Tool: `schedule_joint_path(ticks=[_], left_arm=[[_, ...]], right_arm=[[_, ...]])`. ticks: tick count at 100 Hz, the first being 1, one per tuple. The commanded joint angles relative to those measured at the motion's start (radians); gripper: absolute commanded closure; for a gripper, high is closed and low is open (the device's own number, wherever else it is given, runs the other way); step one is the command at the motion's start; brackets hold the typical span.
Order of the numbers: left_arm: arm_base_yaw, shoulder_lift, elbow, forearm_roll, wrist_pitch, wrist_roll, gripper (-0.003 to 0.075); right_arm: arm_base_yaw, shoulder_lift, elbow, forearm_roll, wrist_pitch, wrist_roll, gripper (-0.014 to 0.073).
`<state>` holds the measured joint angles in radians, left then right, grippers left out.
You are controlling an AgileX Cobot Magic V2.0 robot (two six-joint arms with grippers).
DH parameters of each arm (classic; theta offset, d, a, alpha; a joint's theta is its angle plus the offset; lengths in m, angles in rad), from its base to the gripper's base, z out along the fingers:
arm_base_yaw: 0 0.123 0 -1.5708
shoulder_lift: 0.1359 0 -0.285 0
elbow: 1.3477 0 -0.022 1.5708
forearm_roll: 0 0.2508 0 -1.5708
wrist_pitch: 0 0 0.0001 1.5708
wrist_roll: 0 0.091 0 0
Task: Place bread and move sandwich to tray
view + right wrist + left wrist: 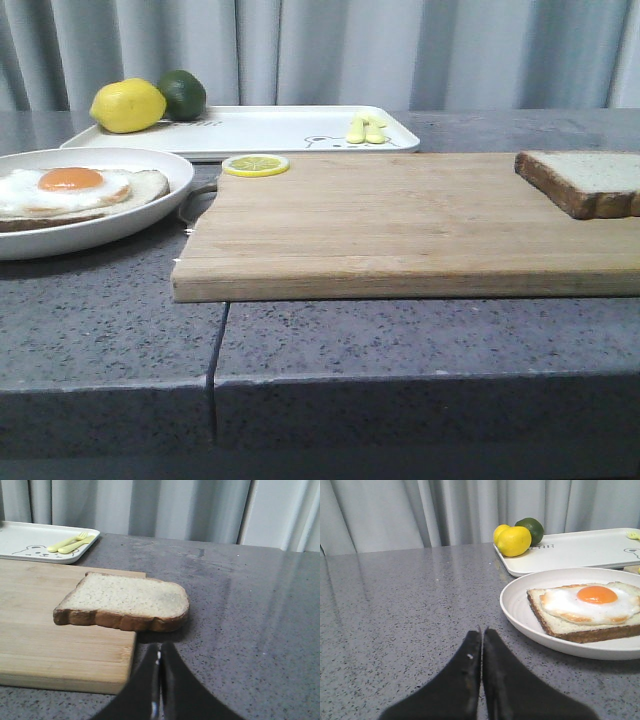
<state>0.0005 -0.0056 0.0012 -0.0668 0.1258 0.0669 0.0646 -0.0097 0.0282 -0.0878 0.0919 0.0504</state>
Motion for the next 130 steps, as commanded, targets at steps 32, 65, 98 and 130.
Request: schedule_joint_path(ticks=[32, 65, 98, 130], left_arm=[[0.001, -0.033, 0.017, -0.001, -0.075, -0.009, 0.0739], [0.001, -0.033, 0.017, -0.001, -0.075, -0.009, 0.0739], [0.001, -0.033, -0.03, -0.163, -0.084, -0.009, 0.0739], [0.001, 0.119, -0.349, -0.209, 0.211, -0.009, 0.0739]], right_arm=[[-0.004, -0.019, 0.0, -0.011, -0.081, 0.002, 0.071], [-0.004, -0.019, 0.0, -0.011, -0.085, 0.002, 0.071], [-0.004, -0.018, -0.045, 0.028, -0.215, 0.036, 0.071], [-0.004, 0.158, -0.415, 0.065, 0.276, 0.051, 0.071]])
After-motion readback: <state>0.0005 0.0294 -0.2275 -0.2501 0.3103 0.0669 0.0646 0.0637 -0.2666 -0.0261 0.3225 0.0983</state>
